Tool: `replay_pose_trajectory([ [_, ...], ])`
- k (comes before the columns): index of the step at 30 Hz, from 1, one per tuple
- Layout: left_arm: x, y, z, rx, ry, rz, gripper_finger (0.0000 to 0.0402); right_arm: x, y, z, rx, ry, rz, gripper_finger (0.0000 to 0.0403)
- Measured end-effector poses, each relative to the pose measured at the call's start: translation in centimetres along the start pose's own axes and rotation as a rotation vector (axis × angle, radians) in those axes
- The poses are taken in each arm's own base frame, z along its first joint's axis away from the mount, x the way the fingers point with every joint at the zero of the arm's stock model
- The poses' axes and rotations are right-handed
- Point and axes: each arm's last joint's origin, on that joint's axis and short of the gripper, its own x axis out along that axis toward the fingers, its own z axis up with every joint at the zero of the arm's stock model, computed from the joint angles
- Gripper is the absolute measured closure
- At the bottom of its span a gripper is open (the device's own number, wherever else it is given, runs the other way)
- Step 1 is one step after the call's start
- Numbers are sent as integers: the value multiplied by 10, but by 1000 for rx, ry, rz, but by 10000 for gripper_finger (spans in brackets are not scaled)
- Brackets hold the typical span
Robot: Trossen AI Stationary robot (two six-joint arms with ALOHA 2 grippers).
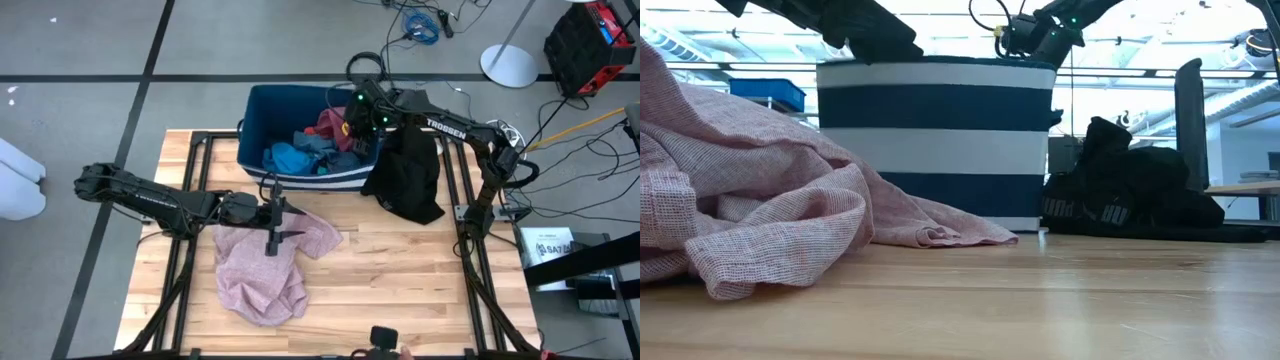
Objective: Sort clothes
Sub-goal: Put the pink underwear into the blue laundry organizer, then put the pink polo shirt into the blue laundry organizer
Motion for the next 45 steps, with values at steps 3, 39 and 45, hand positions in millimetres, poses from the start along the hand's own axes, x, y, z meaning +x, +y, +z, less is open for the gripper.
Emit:
replay_pose_trajectory([
  [3,0,0,0,-18,-4,1,159,-1,14,6,-68,-19,26,391],
  [39,0,0,0,-26,5,0,159,-82,178,49,-258,-19,307,206],
  [45,0,0,-1,-46,16,-2,159,-31,235,15,-353,75,379,206],
])
